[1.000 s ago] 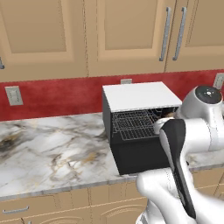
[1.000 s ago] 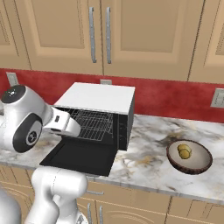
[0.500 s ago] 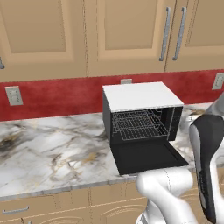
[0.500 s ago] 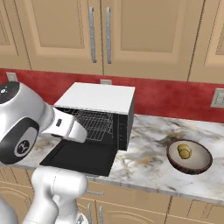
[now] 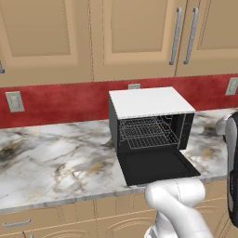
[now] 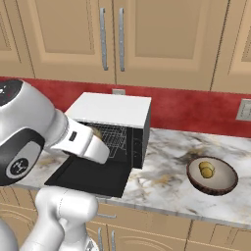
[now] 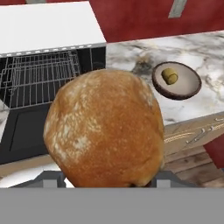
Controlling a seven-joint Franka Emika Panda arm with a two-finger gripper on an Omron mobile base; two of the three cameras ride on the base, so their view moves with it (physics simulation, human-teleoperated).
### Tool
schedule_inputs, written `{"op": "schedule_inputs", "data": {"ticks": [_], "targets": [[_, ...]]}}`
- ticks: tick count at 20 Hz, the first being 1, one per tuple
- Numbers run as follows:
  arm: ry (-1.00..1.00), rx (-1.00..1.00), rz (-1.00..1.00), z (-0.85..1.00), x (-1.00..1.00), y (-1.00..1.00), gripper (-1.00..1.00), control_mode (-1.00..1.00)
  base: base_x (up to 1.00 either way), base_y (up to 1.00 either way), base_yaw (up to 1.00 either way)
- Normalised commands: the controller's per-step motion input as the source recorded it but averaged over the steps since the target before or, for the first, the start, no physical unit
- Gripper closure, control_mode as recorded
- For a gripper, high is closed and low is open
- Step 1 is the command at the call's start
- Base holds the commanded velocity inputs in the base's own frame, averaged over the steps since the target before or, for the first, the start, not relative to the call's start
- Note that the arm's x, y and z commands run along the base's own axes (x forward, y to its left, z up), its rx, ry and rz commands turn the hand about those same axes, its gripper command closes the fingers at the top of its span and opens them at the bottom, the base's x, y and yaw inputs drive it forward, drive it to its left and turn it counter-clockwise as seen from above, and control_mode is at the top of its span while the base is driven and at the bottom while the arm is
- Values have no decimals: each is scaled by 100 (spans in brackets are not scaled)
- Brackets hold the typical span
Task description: Pick up the heated bread from the toaster oven and place it in the bowl. Then move the bread bowl to the dining counter.
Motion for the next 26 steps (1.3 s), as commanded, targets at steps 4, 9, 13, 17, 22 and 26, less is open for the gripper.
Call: {"op": "schedule_inputs", "data": {"ticks": [4, 9, 13, 17, 22, 26], "targets": [[0, 2, -18, 21, 0, -69, 100, -100, 0, 0, 0], [-1, 1, -9, 6, -1, -53, 100, -100, 0, 0, 0], [-1, 0, 0, 0, 0, -5, 100, -100, 0, 0, 0], [0, 0, 0, 0, 0, 0, 100, -100, 0, 0, 0], [0, 0, 0, 0, 0, 0, 100, -100, 0, 0, 0], [0, 0, 0, 0, 0, 0, 100, -100, 0, 0, 0]]}}
